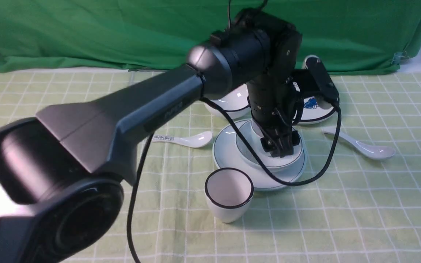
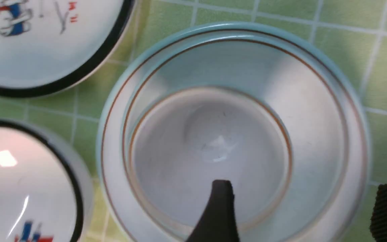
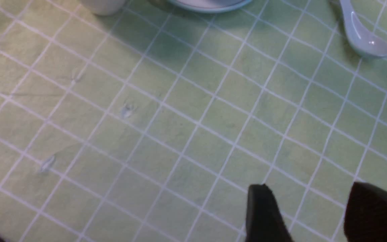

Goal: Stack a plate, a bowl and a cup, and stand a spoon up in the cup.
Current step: Use the left arm to put the blue teacup into the blue rice bowl in the middle, then use the right arm to grab a blue soup spoon

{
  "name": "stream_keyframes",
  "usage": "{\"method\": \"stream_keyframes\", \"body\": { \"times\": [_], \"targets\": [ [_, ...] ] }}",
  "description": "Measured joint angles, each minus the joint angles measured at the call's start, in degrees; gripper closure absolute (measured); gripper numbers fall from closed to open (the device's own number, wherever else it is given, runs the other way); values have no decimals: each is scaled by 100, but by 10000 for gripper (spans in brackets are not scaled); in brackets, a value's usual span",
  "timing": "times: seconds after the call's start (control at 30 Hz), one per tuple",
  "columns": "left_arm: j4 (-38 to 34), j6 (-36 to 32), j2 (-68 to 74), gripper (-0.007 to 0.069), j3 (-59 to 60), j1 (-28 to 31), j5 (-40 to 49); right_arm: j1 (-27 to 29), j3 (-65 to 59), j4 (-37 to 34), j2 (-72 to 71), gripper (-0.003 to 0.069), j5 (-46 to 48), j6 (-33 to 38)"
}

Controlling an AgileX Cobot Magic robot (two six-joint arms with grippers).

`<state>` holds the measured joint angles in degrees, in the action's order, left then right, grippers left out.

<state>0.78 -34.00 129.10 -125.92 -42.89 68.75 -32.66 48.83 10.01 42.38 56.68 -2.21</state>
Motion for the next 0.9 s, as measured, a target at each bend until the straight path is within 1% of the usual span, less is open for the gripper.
{"method": "stream_keyframes", "body": {
  "times": [0.07,0.1,0.17,0.23,0.27,0.3,0.33,0.37,0.43,0.47,0.5,0.57,0.6,0.63,0.7,0.73,0.8,0.9],
  "targets": [
    [5,360,-335,65,5,0,61,0,6,178,313,286,-212,0],
    [1,658,-595,78,5,0,80,0,40,326,583,286,-330,0],
    [-43,985,-1000,128,34,0,79,18,161,451,1024,286,-443,-2],
    [-152,1286,-1604,242,192,0,73,184,474,509,1760,286,-567,35],
    [-212,1371,-2009,332,328,0,64,347,657,509,2193,286,-627,122],
    [-234,1449,-2297,381,470,0,59,447,777,493,2339,286,-679,190],
    [-262,1513,-2594,463,642,0,59,595,947,452,2693,286,-742,298],
    [-275,1588,-3050,527,893,0,59,850,1226,345,3036,286,-811,484],
    [-204,1756,-3826,596,1670,0,59,1325,1734,-74,3709,286,-840,931],
    [-193,1772,-3979,599,1746,0,59,1376,1836,-134,3845,286,-833,982],
    [-128,1884,-4543,615,2313,0,1,1759,2177,-665,4389,286,-808,1468],
    [-78,2032,-5266,622,3137,0,-255,2120,2587,-1256,4937,279,-782,2030],
    [-78,2096,-5744,624,3734,0,-512,2300,2860,-1534,5409,268,-756,2350],
    [-113,2106,-5822,624,3935,0,-604,2325,2955,-1602,5476,266,-747,2396],
    [-223,2163,-6599,623,4855,0,-1059,2522,3402,-1773,6065,245,-617,2734],
    [-357,2188,-7051,623,5450,0,-1363,2613,3771,-1829,6552,232,-489,2859],
    [-485,2199,-7872,623,6517,0,-1980,2686,4304,-1843,7087,217,-342,2940],
    [-521,2199,-8580,623,7420,0,-2632,2727,5050,-1818,7662,206,-185,3109]
  ]
}}
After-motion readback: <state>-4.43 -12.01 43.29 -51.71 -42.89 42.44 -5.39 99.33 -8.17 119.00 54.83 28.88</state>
